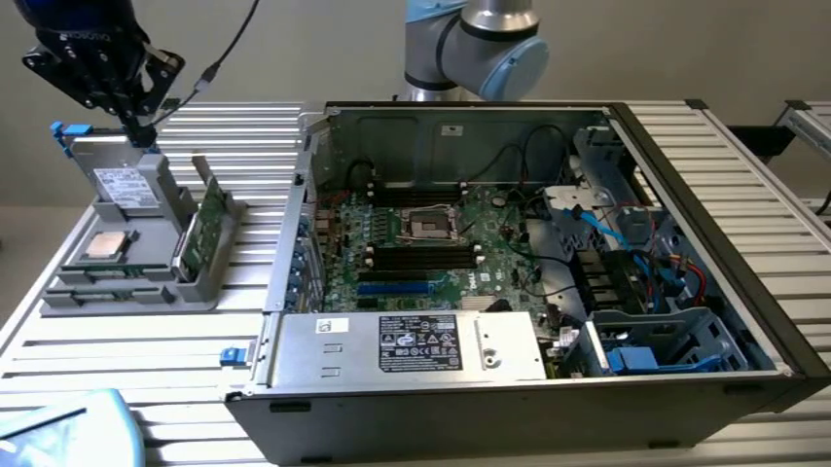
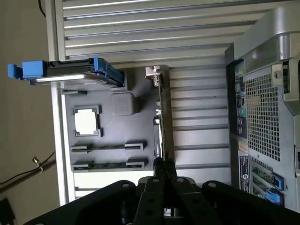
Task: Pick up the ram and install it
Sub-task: 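Reach for the ram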
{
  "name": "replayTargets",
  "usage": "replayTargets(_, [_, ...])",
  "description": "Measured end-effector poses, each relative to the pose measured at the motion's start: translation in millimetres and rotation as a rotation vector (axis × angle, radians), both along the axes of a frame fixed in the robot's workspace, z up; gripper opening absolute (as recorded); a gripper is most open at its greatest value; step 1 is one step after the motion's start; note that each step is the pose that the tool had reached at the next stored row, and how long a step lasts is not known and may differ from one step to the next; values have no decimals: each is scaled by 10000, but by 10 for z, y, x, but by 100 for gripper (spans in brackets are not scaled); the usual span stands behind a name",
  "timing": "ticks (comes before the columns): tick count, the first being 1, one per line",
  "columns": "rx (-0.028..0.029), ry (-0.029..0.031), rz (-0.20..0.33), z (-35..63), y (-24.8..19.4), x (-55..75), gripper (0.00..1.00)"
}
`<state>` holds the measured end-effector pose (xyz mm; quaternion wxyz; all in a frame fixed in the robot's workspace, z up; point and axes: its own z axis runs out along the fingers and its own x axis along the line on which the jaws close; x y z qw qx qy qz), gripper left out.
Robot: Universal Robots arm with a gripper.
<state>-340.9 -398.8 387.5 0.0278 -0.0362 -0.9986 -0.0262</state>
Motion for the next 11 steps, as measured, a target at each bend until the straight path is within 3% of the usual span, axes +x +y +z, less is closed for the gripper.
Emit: replayTargets(11, [28,1,0,-18,0,-503,11])
